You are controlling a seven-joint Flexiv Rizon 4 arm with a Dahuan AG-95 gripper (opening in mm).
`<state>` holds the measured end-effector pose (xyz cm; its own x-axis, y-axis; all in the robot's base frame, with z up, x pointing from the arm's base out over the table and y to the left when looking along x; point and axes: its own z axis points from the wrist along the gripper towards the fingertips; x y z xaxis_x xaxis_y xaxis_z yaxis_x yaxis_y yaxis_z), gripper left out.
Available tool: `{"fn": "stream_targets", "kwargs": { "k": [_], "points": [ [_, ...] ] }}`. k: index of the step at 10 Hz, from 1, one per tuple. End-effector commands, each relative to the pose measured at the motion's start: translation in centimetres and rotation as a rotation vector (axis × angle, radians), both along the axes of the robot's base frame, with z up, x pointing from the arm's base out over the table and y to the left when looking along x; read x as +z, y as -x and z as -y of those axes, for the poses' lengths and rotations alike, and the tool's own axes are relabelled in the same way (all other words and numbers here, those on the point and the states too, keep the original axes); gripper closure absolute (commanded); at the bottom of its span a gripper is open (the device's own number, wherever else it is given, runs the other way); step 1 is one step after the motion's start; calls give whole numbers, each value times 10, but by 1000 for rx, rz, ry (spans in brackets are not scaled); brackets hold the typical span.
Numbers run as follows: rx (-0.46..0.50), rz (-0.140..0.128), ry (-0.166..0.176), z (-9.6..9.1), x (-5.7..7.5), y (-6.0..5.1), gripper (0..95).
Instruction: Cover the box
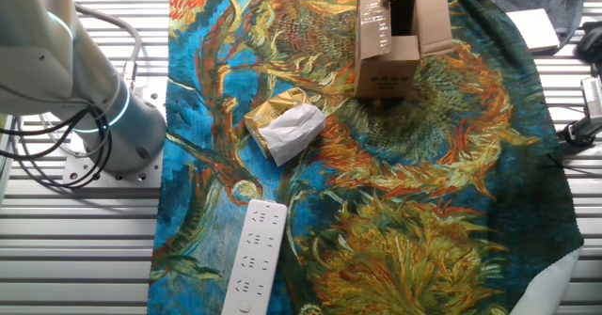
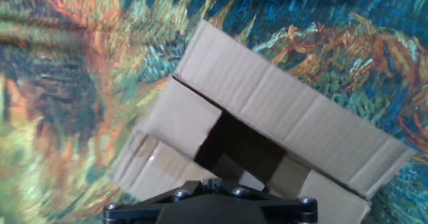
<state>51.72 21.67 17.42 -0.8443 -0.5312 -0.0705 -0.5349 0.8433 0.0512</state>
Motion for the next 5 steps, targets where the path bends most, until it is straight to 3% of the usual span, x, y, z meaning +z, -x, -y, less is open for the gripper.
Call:
{"fn": "stream_targets", "kwargs": {
  "k": [1,5],
  "points": [
    [0,-2,11,-1,2,-1,950],
    [6,0,16,0,-6,-2,950]
  ]
}}
